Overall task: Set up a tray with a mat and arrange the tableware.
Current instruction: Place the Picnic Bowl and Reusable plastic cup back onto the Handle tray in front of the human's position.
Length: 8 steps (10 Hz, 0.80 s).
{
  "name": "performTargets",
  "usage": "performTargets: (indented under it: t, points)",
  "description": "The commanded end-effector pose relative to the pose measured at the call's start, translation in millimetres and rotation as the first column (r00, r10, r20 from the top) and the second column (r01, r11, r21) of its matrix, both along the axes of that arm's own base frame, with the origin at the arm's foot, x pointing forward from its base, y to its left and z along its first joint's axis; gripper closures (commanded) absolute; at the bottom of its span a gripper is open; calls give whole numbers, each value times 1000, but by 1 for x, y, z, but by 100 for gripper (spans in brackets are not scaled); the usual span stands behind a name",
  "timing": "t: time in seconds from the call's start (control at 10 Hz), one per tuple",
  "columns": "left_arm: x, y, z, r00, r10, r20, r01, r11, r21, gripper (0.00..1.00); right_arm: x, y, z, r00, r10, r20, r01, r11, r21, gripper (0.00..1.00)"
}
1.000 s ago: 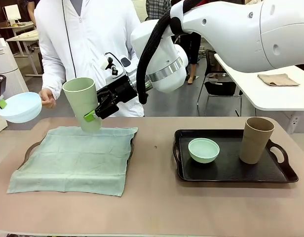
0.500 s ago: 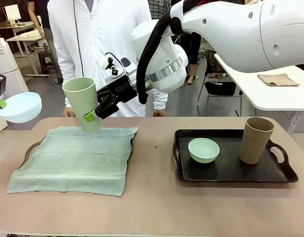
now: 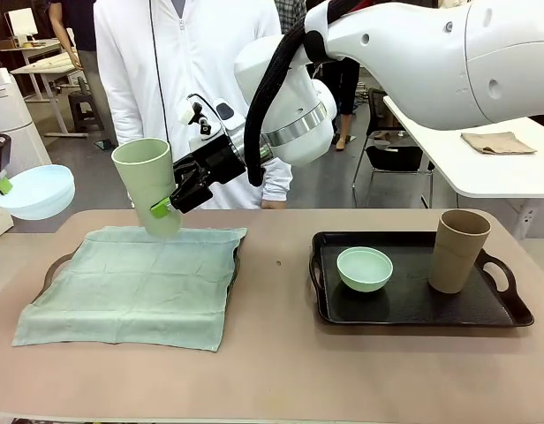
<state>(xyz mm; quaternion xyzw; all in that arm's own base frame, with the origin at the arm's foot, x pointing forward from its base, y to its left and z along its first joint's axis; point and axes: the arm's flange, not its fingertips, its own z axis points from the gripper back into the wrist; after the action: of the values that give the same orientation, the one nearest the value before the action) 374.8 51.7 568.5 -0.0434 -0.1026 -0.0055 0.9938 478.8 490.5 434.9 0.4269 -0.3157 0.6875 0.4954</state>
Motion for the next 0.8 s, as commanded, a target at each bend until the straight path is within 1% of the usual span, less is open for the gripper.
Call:
performTargets:
  t: [0.0, 0.2, 0.3, 0.4, 0.5, 0.6, 0.7]
  points:
    - [20, -16, -57, 999, -3, -42, 4, 999, 37, 98, 9, -18, -45, 1000, 27, 13, -28, 998, 55, 18]
    - [33, -33, -99, 996, -21, -82, 25, 998, 54, 98, 13, -24, -83, 999, 41, -8, -40, 997, 70, 18]
    - [37, -40, -115, 995, -30, -91, 35, 997, 62, 98, 14, -21, -98, 999, 53, -5, -53, 996, 75, 18]
    - [43, -46, -124, 996, 9, -91, -2, 998, 69, 98, 17, -18, -109, 999, 49, -12, -48, 998, 45, 18]
    - [30, -34, -113, 994, -50, -97, 54, 998, 30, 98, 21, -21, -94, 999, 37, -7, -37, 999, 34, 18]
    - [30, -34, -113, 994, -50, -97, 54, 998, 30, 98, 21, -21, -94, 999, 37, -7, -37, 999, 34, 18]
    - [38, -43, -131, 993, -45, -110, 49, 998, 33, 98, 21, -20, -115, 999, 46, -21, -46, 999, 29, 18]
